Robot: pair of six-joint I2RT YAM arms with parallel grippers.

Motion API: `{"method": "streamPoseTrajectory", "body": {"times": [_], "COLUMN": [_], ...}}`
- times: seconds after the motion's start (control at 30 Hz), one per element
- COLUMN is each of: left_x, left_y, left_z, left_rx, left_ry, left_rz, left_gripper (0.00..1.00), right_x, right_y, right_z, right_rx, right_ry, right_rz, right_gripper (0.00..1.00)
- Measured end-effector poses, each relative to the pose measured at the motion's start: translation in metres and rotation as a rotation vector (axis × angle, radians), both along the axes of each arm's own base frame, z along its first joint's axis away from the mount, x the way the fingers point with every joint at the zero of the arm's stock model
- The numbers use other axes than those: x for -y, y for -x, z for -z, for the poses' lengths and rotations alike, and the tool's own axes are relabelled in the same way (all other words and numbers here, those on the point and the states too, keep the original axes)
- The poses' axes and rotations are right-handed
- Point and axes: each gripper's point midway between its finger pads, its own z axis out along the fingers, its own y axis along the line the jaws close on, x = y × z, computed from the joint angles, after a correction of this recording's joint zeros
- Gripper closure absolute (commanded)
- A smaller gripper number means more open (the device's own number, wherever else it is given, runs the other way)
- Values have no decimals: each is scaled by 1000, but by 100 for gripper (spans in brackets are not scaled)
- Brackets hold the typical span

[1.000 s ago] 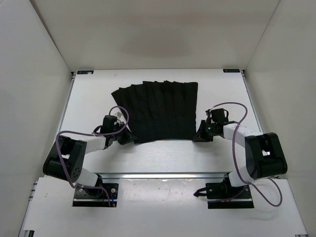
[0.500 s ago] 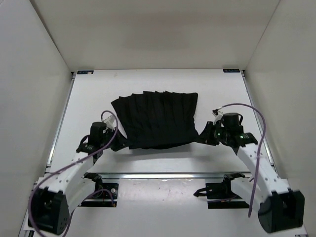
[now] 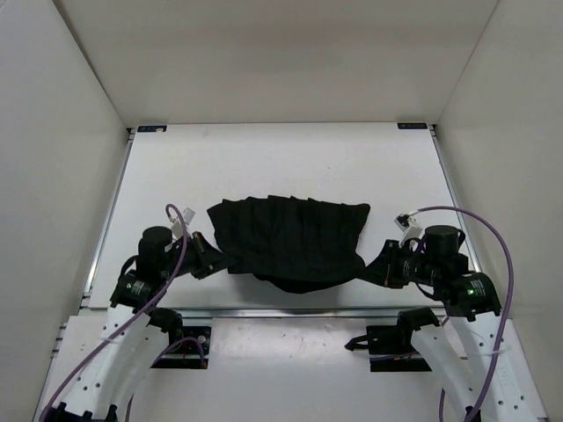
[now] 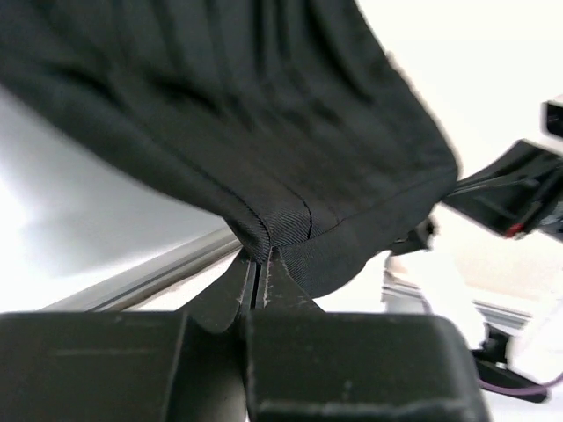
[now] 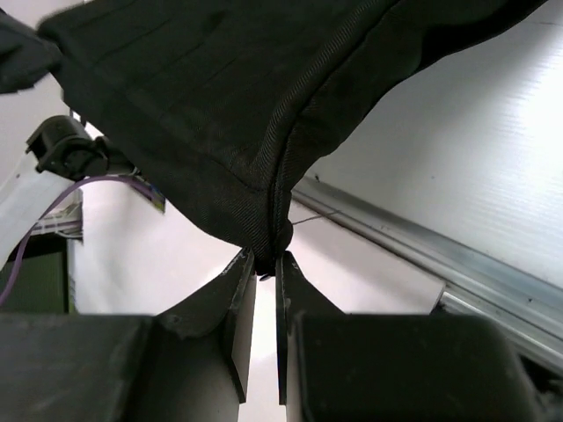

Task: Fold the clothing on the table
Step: Fold the skirt

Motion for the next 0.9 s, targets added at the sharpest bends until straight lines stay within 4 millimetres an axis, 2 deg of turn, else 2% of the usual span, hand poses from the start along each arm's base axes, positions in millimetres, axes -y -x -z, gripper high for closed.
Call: {"method": "streamPoseTrajectory", "body": {"times": [0.1, 0.2, 0.4, 0.53, 0.57, 0.63, 0.67, 0.7, 0.73, 0.77, 0.8, 0.87, 0.9], "left_x": [4, 5, -1, -8, -9, -7, -6, -6, -7, -9, -10, -15, -17], "left_y": [-16, -38, -95, -141, -155, -181, -196, -214, -231, -248, -263, -285, -291], "left_z": [-19, -21, 5, 24, 28, 34, 36, 39, 40, 42, 43, 45, 45], "left_rx": [3, -24, -128, -179, -185, -180, -171, -155, -140, -127, -113, -103, -111], "left_ry": [18, 21, 8, 8, 8, 17, 27, 42, 69, 102, 148, 246, 291], "left_rz": [2, -6, -23, -36, -33, -27, -26, -34, -48, -67, -83, -120, -136], "left_gripper": [100, 100, 100, 100, 96, 76, 53, 48, 41, 24, 6, 2, 1], "right_x": [0, 3, 6, 4, 5, 6, 6, 7, 8, 9, 11, 12, 13], "right_y": [-3, -19, -63, -115, -132, -162, -181, -200, -225, -245, -266, -292, -302], "right_z": [-11, -12, 11, 26, 29, 34, 34, 35, 34, 33, 32, 32, 32], "right_rx": [-25, -67, -214, -304, -312, -307, -299, -287, -252, -221, -172, -111, -89], "right_ry": [9, 18, 24, -64, -102, -157, -186, -214, -249, -284, -321, -374, -387], "right_rz": [2, 32, 87, 130, 151, 173, 178, 185, 187, 196, 200, 202, 204], "right_gripper": [100, 100, 100, 100, 100, 100, 89, 79, 61, 52, 50, 37, 37]}}
